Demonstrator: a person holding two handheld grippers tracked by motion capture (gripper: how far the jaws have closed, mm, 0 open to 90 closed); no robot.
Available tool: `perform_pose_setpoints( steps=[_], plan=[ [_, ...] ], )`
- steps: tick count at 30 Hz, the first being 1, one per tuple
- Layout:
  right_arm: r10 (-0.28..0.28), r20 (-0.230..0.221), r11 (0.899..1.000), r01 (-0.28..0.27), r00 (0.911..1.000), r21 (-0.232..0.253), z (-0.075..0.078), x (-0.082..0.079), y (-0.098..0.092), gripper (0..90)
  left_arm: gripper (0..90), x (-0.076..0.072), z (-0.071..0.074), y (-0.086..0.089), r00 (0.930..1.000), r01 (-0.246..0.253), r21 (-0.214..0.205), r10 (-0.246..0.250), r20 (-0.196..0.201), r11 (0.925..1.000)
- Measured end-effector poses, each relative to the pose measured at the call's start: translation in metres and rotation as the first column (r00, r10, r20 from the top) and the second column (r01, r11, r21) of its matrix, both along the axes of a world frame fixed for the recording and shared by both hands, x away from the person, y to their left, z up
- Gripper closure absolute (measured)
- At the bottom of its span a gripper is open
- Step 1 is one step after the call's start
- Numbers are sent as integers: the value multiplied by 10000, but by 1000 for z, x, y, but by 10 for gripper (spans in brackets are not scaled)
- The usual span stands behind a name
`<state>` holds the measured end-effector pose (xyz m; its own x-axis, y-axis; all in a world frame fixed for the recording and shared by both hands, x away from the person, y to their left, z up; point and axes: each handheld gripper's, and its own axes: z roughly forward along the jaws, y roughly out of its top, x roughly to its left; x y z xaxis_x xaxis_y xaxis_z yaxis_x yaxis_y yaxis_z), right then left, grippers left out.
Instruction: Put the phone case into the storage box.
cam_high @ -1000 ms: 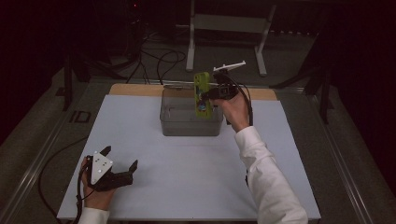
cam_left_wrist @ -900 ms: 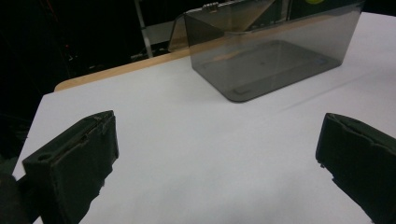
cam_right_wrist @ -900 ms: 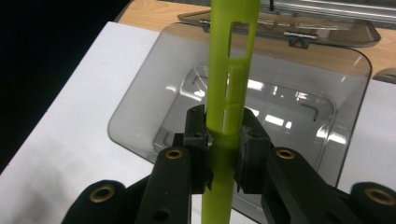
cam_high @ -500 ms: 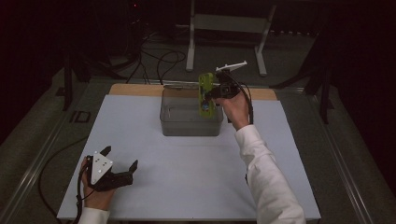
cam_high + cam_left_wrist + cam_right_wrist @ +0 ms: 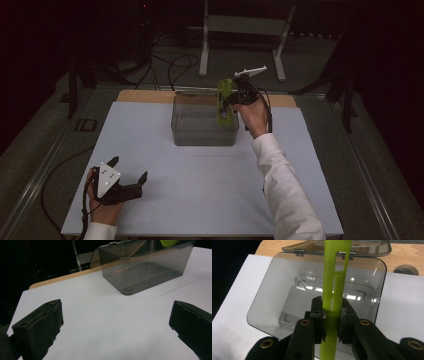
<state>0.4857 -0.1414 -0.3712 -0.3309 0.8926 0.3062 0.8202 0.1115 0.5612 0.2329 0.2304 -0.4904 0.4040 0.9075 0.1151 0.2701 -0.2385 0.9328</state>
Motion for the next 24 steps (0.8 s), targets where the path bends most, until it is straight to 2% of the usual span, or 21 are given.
perform_pose_setpoints(
  steps=[24],
  plan=[
    [-584, -607, 9979, 566, 9964, -303, -18, 12, -2, 775, 0, 0, 0, 0, 10000, 22, 30, -22, -5, 10000]
  ],
)
